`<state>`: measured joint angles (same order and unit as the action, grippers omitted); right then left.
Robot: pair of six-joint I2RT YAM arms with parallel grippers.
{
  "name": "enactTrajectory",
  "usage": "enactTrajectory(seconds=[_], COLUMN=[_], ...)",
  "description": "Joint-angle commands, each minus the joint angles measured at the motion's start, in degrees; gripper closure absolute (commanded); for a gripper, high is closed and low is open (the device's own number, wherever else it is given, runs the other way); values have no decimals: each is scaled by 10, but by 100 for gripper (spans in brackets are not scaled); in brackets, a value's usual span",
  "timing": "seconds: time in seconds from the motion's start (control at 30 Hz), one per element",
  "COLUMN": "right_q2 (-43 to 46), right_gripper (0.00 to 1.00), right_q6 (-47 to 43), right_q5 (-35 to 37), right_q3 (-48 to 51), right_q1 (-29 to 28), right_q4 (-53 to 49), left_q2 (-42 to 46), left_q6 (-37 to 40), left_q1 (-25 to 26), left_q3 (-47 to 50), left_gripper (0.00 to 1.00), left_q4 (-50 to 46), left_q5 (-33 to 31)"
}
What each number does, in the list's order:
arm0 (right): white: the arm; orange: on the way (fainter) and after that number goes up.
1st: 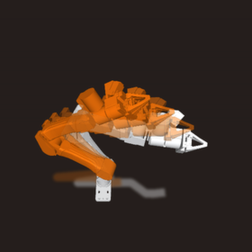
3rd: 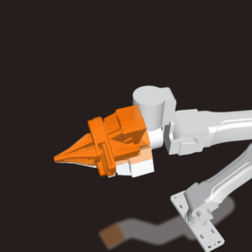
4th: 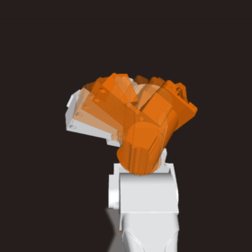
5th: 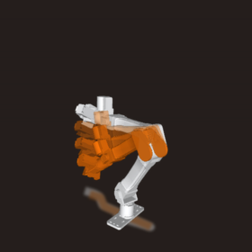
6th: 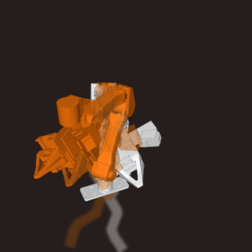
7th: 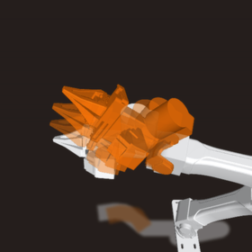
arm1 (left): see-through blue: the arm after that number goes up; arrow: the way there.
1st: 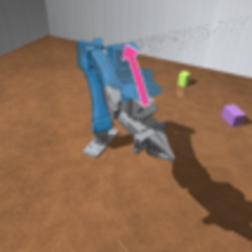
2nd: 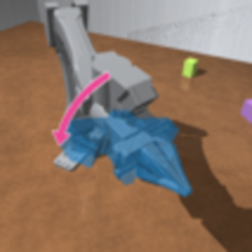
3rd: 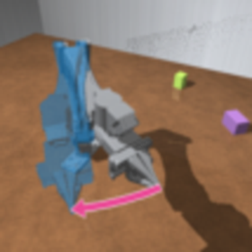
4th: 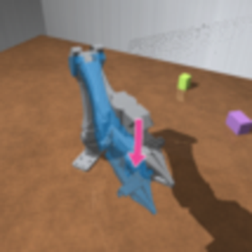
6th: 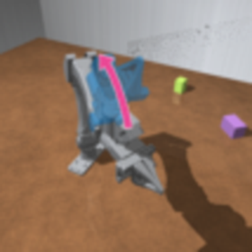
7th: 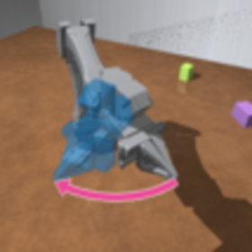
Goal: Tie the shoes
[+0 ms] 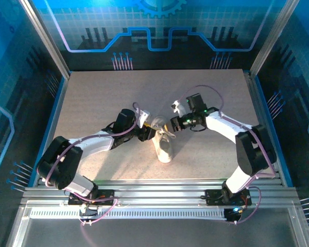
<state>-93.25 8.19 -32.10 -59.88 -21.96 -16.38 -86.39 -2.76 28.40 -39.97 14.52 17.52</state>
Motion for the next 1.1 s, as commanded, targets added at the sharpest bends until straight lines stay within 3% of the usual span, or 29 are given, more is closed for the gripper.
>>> enactTrajectory(seconds=[0.0,0.27,0.47,0.57,0.87,1.07], right_q2=[35,-6,-19,-19,-3,2], right_gripper=[51,53,54,55,63,65], right_q6=[27,62,103,132,175,150], right_q5=[-27,-29,-24,-51,-100,-114], right_q3=[-1,10,41,66,91,53], right_q1=[23,27,37,36,22,-9], right_q4=[5,23,45,93,173,135], left_q2=[-6,-9,-18,-28,-44,-58], left_q6=[1,8,24,31,30,27], left_q1=[3,2,-1,-2,-2,-2], left_q3=[5,7,-7,-19,-32,-47], left_gripper=[53,65,88,94,99,100], left_q4=[18,23,-7,-28,-39,-42], left_q5=[4,1,8,13,21,31])
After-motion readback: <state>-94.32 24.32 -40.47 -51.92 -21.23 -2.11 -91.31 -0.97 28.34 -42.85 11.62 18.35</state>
